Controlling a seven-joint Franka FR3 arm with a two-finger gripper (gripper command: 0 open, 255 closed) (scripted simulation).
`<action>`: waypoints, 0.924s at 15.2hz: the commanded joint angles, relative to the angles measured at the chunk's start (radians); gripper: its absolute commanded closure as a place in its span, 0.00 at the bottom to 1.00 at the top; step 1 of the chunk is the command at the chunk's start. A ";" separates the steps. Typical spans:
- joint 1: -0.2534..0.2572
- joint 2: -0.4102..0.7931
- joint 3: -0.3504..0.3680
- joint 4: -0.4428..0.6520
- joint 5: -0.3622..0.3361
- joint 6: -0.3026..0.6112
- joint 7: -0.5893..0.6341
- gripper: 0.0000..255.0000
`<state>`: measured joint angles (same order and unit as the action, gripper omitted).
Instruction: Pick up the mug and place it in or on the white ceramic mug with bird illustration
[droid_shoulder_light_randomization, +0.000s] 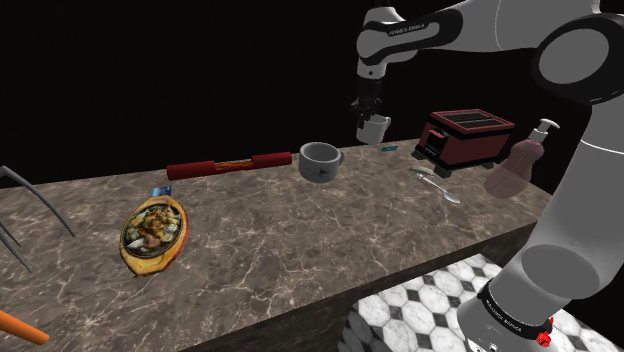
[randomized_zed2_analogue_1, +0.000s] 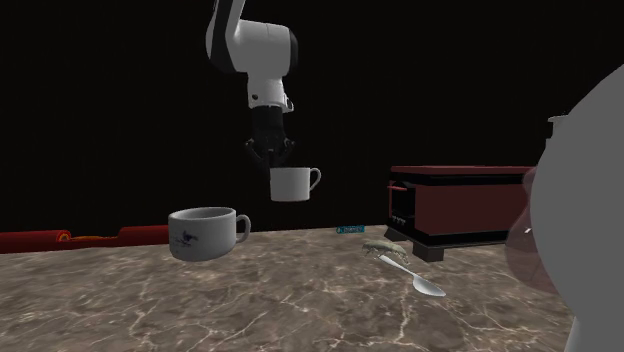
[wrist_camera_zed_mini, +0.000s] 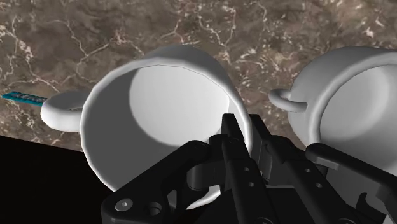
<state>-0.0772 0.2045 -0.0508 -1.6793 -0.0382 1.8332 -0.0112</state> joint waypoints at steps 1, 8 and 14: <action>0.001 -0.003 0.000 0.023 0.000 -0.027 0.000 1.00; 0.001 -0.007 0.000 0.104 0.001 -0.112 -0.003 1.00; 0.079 0.027 0.052 0.181 -0.002 -0.159 0.125 1.00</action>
<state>-0.0096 0.2190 -0.0066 -1.5171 -0.0403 1.6806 0.0933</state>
